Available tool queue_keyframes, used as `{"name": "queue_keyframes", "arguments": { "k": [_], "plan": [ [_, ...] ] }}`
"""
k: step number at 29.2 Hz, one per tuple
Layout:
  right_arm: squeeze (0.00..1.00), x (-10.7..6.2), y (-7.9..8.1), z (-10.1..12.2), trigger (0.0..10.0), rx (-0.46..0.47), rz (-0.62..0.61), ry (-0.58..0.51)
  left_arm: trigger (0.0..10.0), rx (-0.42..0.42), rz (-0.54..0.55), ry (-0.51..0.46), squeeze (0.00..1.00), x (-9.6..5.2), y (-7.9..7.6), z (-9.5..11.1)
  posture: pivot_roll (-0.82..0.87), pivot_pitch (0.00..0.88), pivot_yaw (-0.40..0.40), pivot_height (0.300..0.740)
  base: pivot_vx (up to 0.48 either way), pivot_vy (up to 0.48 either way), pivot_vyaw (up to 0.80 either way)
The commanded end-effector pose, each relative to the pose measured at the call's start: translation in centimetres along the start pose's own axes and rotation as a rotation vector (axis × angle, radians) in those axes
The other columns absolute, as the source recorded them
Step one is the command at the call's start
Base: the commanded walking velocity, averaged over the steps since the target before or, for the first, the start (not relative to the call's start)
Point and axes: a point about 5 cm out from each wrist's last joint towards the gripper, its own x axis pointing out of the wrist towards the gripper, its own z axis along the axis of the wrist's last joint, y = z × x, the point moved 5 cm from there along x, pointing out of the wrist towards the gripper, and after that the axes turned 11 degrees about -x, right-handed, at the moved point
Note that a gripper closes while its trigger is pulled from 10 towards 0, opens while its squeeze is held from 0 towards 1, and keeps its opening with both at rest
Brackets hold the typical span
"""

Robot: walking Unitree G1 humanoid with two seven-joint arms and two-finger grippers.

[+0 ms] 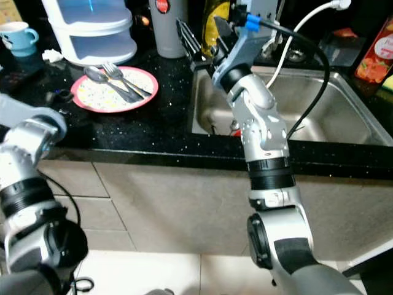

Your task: Kitchen organization

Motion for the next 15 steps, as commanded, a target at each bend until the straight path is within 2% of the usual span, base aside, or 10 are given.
{"name": "queue_keyframes", "arguments": {
  "k": [1,3,4,6,8,9,10,11,12,15],
  "plan": [
    [0.0,-0.3,-0.6,0.4,10.0,-0.002,-0.02,-0.014,9.4,-0.034,0.043,0.019,0.0,0.6,1.1,0.0,0.14,0.044,-0.042,0.74,0.0,0.0,0.0],
    [0.0,-0.3,-0.6,0.4,10.0,-0.004,-0.02,-0.014,9.4,-0.047,0.049,0.024,0.0,0.7,1.3,0.0,0.14,0.044,-0.042,0.74,0.0,0.0,0.0],
    [0.0,-0.4,-0.7,0.5,10.0,-0.007,-0.021,-0.015,7.3,-0.081,0.048,0.047,0.0,1.0,1.6,-0.3,0.14,0.044,-0.042,0.74,0.0,0.0,0.0],
    [0.0,-0.4,-0.7,0.5,10.0,-0.008,-0.022,-0.015,7.3,-0.092,0.046,0.055,0.0,1.0,1.7,-0.4,0.14,0.044,-0.042,0.74,0.0,0.0,0.0],
    [0.0,-0.4,-0.8,0.5,10.0,-0.009,-0.023,-0.016,6.8,-0.102,0.046,0.061,0.0,1.1,1.8,-0.5,0.12,0.046,-0.037,0.74,0.0,0.0,0.0],
    [0.0,-0.4,-0.8,0.6,10.0,-0.011,-0.024,-0.016,3.1,-0.118,0.062,0.066,0.0,1.2,2.5,-0.6,0.12,0.046,-0.037,0.74,0.0,0.0,0.0],
    [0.0,-0.4,-0.9,0.6,10.0,-0.014,-0.025,-0.016,1.6,-0.133,0.073,0.07,0.0,1.2,3.1,-0.6,0.12,0.046,-0.037,0.74,0.0,0.0,0.0],
    [0.0,-0.4,-0.9,0.6,10.0,-0.015,-0.025,-0.015,1.6,-0.143,0.081,0.072,0.0,1.3,3.5,-0.6,0.12,0.046,-0.037,0.74,0.0,0.0,0.0],
    [0.0,-0.4,-0.9,0.7,10.0,-0.018,-0.025,-0.015,0.0,-0.147,0.085,0.073,0.0,1.2,3.7,-0.5,0.11,0.046,-0.038,0.74,0.0,0.0,0.0],
    [0.0,-0.4,-1.0,0.8,10.0,-0.021,-0.023,-0.016,0.0,-0.148,0.083,0.073,0.0,1.2,3.8,-0.1,0.1,0.045,-0.039,0.74,0.0,0.0,0.0]
  ]
}}
